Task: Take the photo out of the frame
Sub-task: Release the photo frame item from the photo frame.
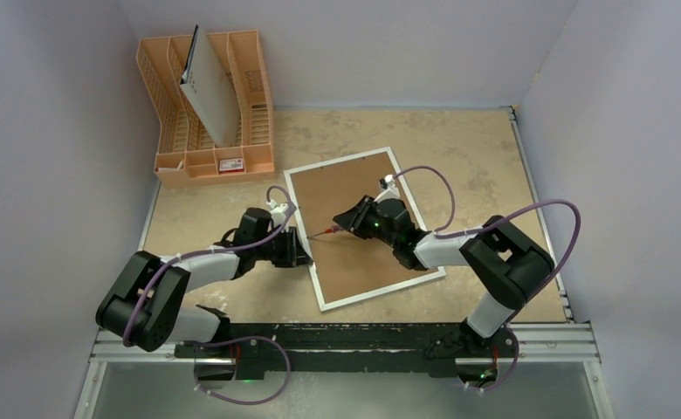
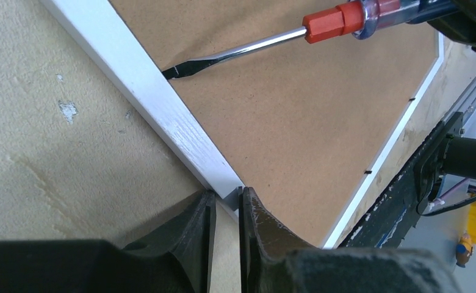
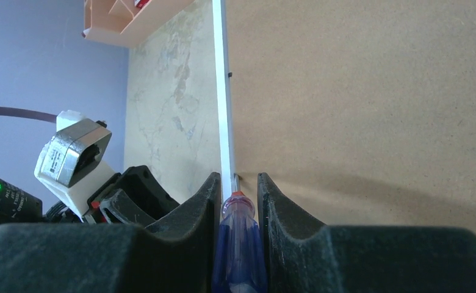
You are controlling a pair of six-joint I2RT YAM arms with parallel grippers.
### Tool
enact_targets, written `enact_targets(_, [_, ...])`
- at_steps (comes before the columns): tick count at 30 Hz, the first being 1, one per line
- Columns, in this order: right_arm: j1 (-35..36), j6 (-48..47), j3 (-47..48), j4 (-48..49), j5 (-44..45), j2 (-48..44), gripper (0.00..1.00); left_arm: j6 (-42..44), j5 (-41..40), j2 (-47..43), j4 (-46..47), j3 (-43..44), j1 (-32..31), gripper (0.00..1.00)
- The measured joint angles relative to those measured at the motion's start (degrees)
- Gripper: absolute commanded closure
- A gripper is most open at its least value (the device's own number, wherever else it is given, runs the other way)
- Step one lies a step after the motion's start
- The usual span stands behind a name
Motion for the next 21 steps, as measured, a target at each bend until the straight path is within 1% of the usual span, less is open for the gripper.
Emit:
enact_targets(2, [-0.02, -1.75, 1.18, -0.87, -0.90, 0.24, 1.00, 0.55, 0.00, 0.00, -0.26, 0.11, 0.00, 0.87])
enact_targets(3, [-0.04, -2.71, 1.92, -1.31, -1.22, 0.46, 1.00, 0.68, 0.00, 0.00, -0.37, 0.15, 0.00, 0.86])
enact_targets(4, [-0.09, -3.89, 3.02, -2.10, -1.86, 0.79, 1.00, 0.72, -0.02, -0.02, -0.44, 0.17, 0.00, 0.83])
enact_targets(7, [-0.15, -6.16, 5.05, -3.89, -2.84, 1.36, 1.00, 0.72, -0.22, -0.52, -0.81, 0.17, 0.00, 0.70])
enact_targets(11, [0.00, -7.48, 6.47, -5.79, -4.20, 1.86, 1.00, 1.44, -2.56, -2.86, -2.99, 0.15, -0.11, 0.60])
enact_targets(14, [0.07, -8.28, 7.85, -6.91, -5.31, 2.51, 1.00, 1.68, -4.17, -5.49, -4.66, 0.15, -0.11, 0.57])
enact_targets(21, [-0.11, -9.33, 9.40, -7.69, -7.58, 3.72, 1.00, 0.31, -7.50, -12.48, -6.75, 0.11, -0.11, 0.55])
